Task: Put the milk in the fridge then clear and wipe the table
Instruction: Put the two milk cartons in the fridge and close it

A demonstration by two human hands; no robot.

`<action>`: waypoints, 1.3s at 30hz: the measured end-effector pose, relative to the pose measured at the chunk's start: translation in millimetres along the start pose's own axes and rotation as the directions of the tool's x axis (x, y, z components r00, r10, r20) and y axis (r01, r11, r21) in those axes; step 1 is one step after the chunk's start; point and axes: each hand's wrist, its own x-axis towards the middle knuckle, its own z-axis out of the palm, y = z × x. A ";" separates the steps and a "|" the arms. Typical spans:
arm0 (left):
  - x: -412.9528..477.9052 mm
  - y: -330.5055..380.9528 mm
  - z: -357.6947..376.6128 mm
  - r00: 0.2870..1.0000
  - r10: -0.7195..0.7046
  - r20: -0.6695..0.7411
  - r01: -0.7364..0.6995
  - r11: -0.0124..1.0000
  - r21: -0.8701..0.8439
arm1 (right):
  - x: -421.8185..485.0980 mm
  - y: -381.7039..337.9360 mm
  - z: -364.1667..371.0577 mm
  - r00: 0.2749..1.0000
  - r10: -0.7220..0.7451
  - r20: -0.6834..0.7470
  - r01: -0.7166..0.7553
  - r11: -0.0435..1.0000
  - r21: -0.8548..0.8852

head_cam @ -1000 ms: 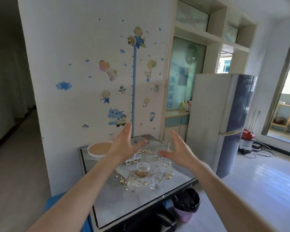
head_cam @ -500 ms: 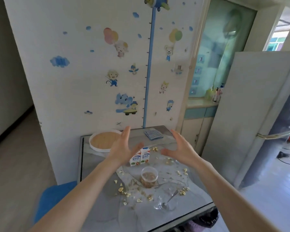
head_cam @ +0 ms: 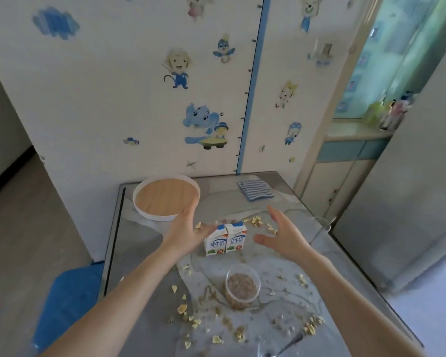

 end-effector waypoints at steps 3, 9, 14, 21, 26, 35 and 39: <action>22.5 -24.4 18.9 0.996 -0.070 0.048 0.068 0.997 0.043 | 28.6 23.9 13.9 0.998 0.036 0.050 -0.035 0.999 -0.019; 58.3 -67.0 61.5 0.978 -0.194 0.075 0.187 0.978 0.089 | 86.7 71.9 44.9 0.986 0.084 0.146 -0.091 0.995 0.042; 81.1 -105.8 103.9 0.970 -0.235 0.058 0.231 0.971 0.067 | 137.7 116.1 80.4 0.972 0.094 0.215 -0.116 0.989 0.091; 115.5 -158.9 157.8 0.962 -0.270 0.032 0.269 0.962 0.038 | 193.7 160.8 132.9 0.940 0.012 0.340 -0.089 0.973 0.212; 123.8 -169.5 167.7 0.969 -0.246 -0.028 0.246 0.969 -0.007 | 206.2 169.2 151.6 0.943 -0.026 0.332 -0.089 0.940 0.329; 116.0 -151.0 154.8 0.969 -0.246 -0.018 0.243 0.966 -0.090 | 194.7 161.0 131.8 0.944 -0.084 0.318 -0.056 0.911 0.408; 113.6 -122.3 131.9 0.979 -0.203 -0.031 0.195 0.968 -0.161 | 183.3 142.1 96.7 0.951 -0.123 0.285 -0.008 0.908 0.419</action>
